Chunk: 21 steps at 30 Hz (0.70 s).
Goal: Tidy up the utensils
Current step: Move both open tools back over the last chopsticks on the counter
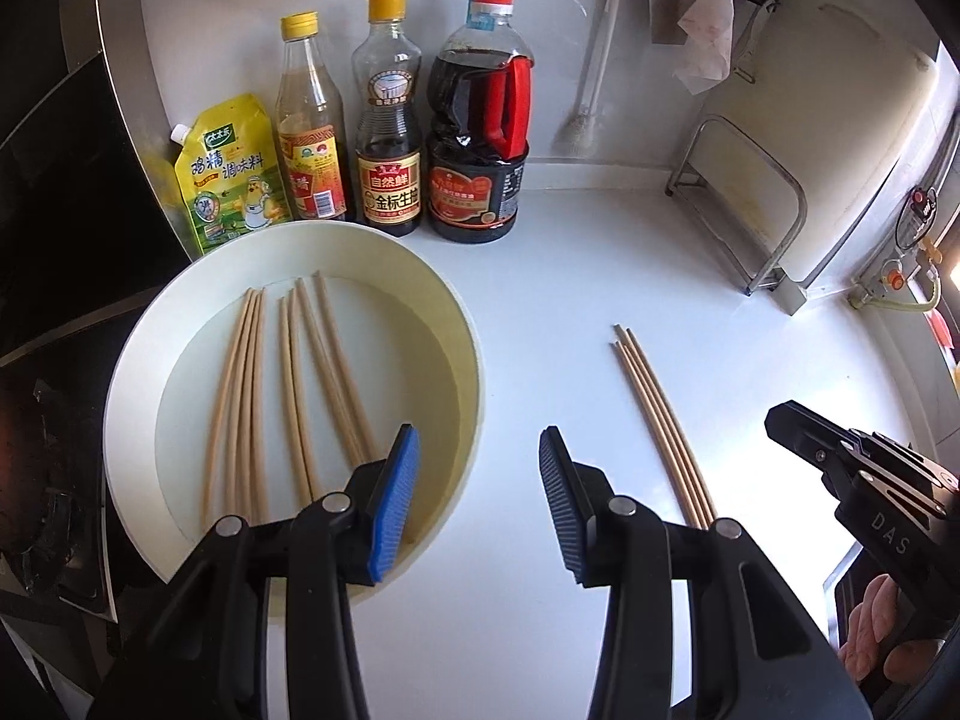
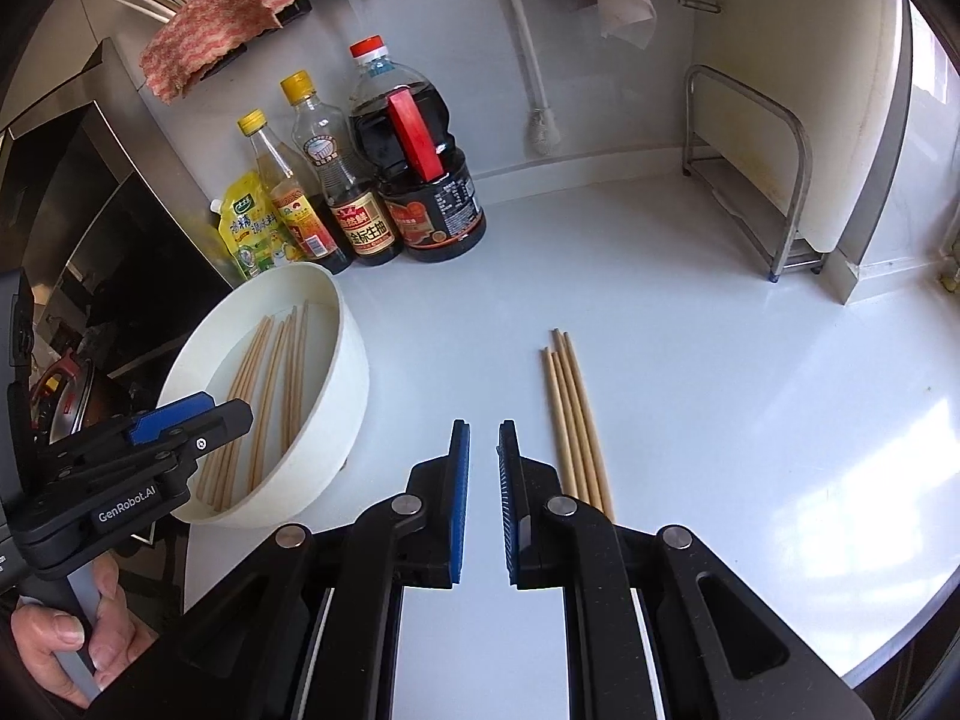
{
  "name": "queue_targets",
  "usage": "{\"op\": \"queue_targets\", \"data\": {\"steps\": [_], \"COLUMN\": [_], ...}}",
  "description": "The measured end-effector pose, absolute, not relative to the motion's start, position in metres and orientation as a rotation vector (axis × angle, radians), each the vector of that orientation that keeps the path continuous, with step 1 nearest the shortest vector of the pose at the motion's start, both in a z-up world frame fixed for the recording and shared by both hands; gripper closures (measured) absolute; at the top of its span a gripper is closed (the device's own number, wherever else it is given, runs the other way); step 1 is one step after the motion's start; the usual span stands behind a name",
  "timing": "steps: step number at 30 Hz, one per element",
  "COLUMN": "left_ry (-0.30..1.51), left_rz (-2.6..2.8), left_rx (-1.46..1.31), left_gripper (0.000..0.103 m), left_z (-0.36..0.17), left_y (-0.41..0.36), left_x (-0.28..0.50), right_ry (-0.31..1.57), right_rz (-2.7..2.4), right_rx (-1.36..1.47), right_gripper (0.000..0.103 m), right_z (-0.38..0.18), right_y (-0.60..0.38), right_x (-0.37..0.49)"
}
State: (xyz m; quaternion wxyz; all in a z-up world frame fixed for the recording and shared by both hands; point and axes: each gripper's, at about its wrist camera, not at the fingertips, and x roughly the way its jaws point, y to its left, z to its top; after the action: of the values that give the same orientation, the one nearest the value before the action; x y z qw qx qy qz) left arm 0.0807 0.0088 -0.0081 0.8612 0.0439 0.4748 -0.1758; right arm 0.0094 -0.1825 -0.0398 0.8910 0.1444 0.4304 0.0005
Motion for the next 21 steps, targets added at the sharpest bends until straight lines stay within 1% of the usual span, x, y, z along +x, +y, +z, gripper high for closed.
{"op": "queue_targets", "data": {"steps": [11,21], "left_ry": [1.024,1.066], "left_rz": [-0.354,-0.297], "left_rx": [0.072,0.052], "left_gripper": [0.061,0.058], "left_z": [-0.017,-0.038], "left_y": [-0.034,-0.059], "left_x": [0.065,0.059], "right_ry": [0.930,0.979], "right_rz": [0.040,0.084], "right_rx": [0.271,0.229], "right_gripper": [0.092,0.091], "right_z": [-0.053,-0.083], "right_y": [-0.218,-0.239], "right_x": [0.010,0.011]}}
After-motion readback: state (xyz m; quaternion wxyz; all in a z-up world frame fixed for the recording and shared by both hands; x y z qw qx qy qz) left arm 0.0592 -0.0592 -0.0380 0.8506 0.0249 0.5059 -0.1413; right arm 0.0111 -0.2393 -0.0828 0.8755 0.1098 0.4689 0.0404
